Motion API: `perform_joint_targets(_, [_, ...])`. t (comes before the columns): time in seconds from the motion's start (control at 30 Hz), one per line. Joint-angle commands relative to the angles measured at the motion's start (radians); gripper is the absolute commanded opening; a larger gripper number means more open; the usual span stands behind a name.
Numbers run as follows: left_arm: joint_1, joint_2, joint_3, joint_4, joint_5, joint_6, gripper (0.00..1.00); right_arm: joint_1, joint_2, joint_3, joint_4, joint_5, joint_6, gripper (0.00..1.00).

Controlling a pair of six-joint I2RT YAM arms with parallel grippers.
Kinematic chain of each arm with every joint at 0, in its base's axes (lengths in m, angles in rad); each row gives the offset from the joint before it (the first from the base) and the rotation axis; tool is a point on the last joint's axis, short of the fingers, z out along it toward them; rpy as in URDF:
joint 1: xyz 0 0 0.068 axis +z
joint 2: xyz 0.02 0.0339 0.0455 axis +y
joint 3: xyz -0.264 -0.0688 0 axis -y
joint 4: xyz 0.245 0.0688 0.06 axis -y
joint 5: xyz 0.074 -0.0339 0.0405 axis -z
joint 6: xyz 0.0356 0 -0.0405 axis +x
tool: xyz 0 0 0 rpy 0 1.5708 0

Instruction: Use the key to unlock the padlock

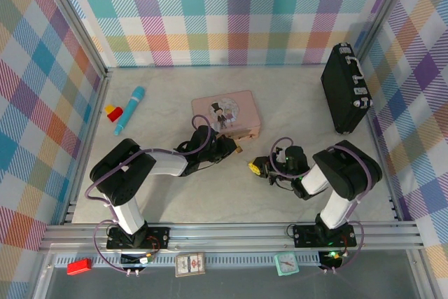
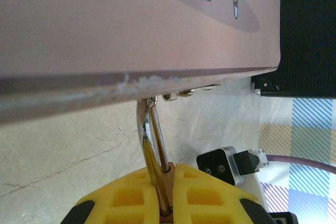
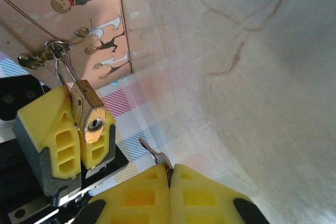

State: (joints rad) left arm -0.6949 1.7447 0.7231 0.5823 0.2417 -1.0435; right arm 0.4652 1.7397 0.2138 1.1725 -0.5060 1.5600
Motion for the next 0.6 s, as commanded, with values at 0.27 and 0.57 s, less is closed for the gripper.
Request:
perform_joint_targets(0.27, [0.017, -0.001, 0.015, 0.062, -0.016, -0.059, 0.06, 0.004, -0.016, -0.022, 0.119, 0.026, 0.075, 0.0])
perform_joint_targets(0.57, [0.017, -0.005, 0.011, 0.071, -0.019, -0.071, 0.06, 0.01, -0.062, -0.006, 0.099, 0.068, 0.132, 0.0])
